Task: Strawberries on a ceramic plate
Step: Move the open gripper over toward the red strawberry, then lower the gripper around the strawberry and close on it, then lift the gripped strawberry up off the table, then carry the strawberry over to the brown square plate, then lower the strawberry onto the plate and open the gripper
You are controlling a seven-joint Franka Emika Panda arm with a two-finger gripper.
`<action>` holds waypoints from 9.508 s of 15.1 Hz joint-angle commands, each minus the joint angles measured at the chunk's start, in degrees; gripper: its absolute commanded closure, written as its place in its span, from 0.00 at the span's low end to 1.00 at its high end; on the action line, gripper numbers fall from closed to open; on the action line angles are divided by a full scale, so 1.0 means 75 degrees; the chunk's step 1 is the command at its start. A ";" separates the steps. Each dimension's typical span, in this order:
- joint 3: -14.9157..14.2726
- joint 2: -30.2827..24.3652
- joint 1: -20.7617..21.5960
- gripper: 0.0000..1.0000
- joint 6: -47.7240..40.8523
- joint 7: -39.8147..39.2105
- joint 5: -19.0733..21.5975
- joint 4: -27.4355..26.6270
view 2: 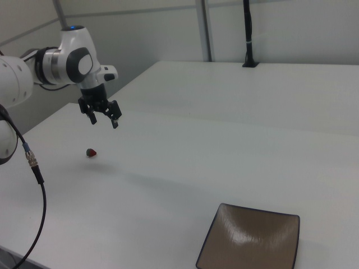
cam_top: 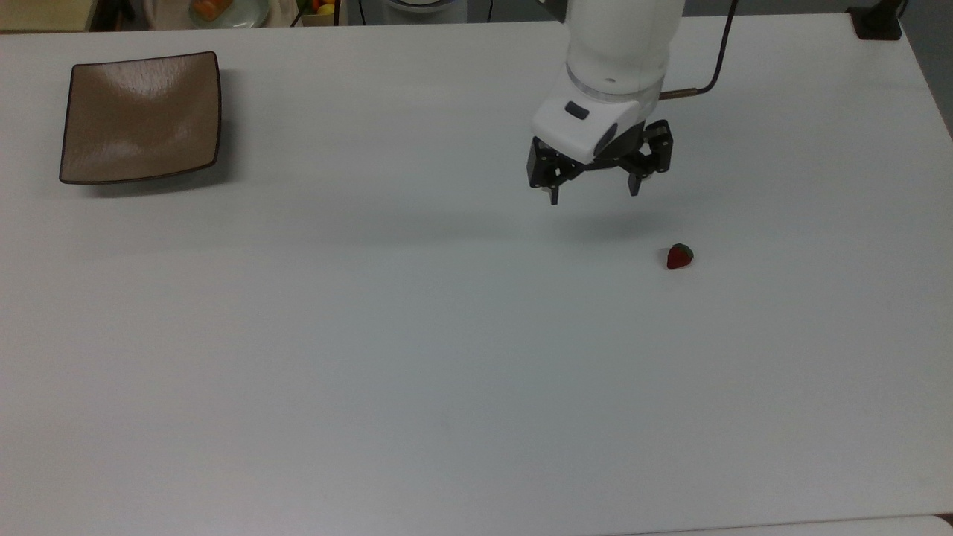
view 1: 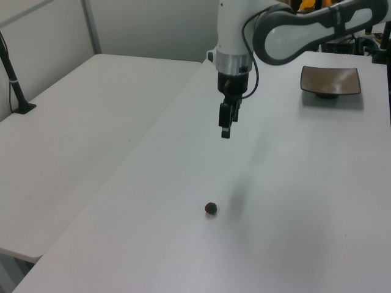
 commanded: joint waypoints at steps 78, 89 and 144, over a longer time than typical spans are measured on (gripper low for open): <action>0.0132 0.1405 0.1238 0.96 0.2717 -0.0915 -0.0745 -0.0370; 0.0132 -0.0071 -0.0097 0.96 0.2320 -0.1313 -0.0627 -0.1061; -0.3114 -0.1233 -0.4246 0.82 0.1192 -0.7618 -0.0628 -0.3769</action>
